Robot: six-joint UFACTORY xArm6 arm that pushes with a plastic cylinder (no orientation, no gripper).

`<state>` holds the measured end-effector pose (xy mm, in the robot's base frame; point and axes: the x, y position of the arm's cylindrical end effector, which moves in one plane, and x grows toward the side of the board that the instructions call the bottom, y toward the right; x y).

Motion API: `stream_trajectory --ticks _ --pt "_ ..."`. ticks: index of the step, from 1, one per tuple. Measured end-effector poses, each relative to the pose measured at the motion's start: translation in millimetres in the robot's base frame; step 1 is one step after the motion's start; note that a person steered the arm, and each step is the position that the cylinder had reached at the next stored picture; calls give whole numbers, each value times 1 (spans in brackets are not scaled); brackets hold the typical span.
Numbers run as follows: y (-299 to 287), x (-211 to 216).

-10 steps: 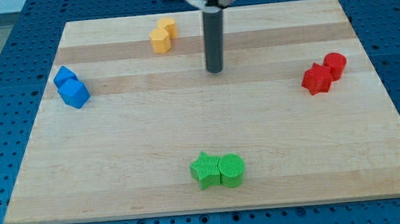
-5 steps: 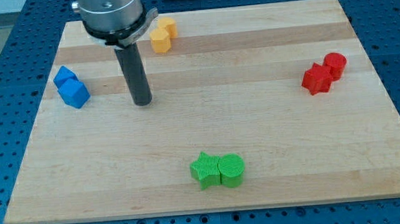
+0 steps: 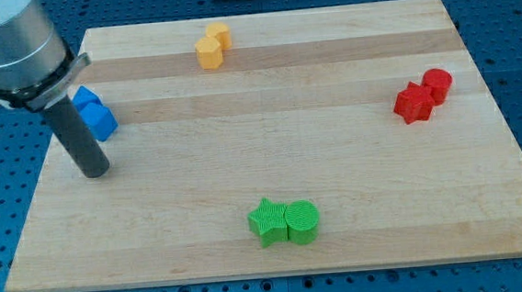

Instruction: Separate the blue triangle and blue cube

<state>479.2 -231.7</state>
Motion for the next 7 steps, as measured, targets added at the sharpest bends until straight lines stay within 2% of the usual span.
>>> stream_trajectory --ticks 1,2,3,4,5,7 --pt "-52 0" --pt "-63 0" --pt "-63 -29" --pt "-63 -85" --pt "-63 -91" --pt "-12 -100"
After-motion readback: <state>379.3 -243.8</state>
